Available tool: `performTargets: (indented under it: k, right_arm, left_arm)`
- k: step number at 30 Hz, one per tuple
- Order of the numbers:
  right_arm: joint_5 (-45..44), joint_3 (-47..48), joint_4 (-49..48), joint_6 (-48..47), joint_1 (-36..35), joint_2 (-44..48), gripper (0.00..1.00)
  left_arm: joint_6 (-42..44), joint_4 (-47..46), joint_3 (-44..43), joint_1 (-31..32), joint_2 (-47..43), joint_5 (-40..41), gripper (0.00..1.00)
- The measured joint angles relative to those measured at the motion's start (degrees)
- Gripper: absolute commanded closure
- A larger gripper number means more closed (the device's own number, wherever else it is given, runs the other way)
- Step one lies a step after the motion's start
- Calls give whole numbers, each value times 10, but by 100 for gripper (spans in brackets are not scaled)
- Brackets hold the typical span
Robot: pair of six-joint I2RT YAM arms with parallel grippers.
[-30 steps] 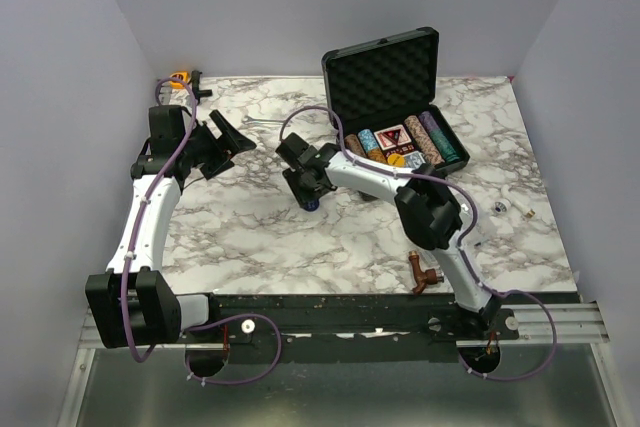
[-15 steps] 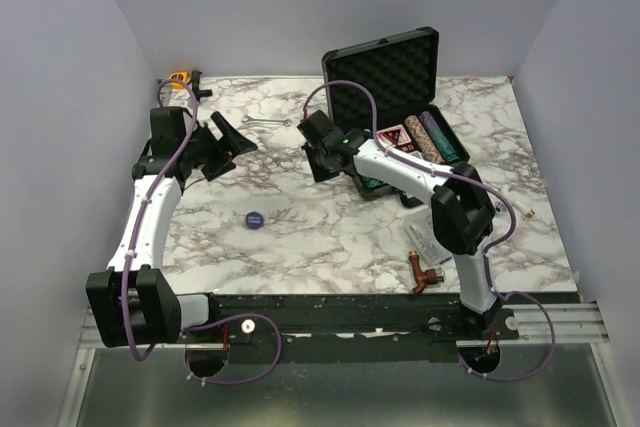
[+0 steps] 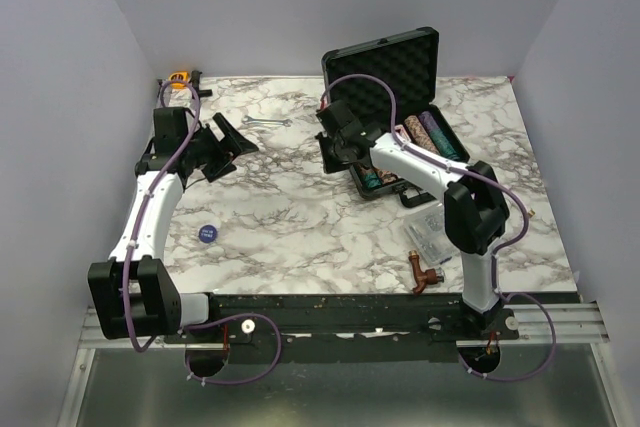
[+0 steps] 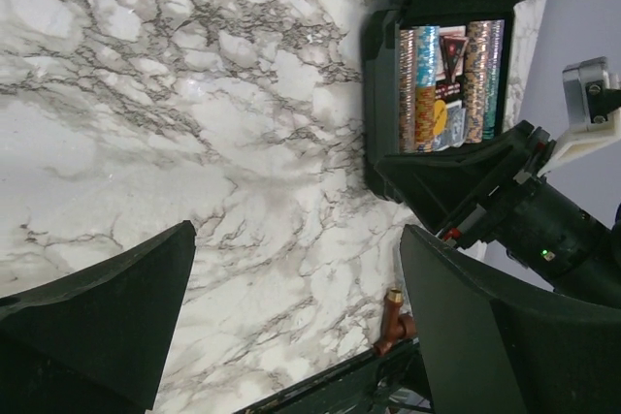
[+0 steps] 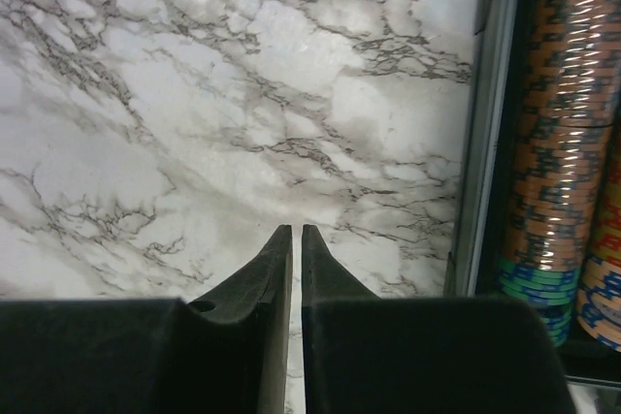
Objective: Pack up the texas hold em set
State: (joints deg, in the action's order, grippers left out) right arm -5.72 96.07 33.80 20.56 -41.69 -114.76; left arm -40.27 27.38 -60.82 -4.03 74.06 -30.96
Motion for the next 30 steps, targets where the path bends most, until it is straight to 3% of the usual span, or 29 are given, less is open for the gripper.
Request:
performTargets:
  k: [2, 4, 8, 17, 30]
  right_arm:
    - [17, -10, -7, 0, -2, 0, 88]
    - [36, -26, -21, 2, -3, 1, 87]
    - [70, -91, -56, 3, -3, 25, 86]
    - [153, -200, -141, 5, -3, 96, 86]
    - [187, -252, -201, 7, -3, 162, 86]
  left_arm:
    - [2, 6, 0, 0, 4, 9, 10]
    - [4, 16, 7, 0, 3, 34, 1]
    - [-5, 38, 63, 0, -25, 109, 1]
    - [-47, 123, 144, -33, -28, 255, 4]
    - [-23, 130, 159, -78, 78, 300, 13]
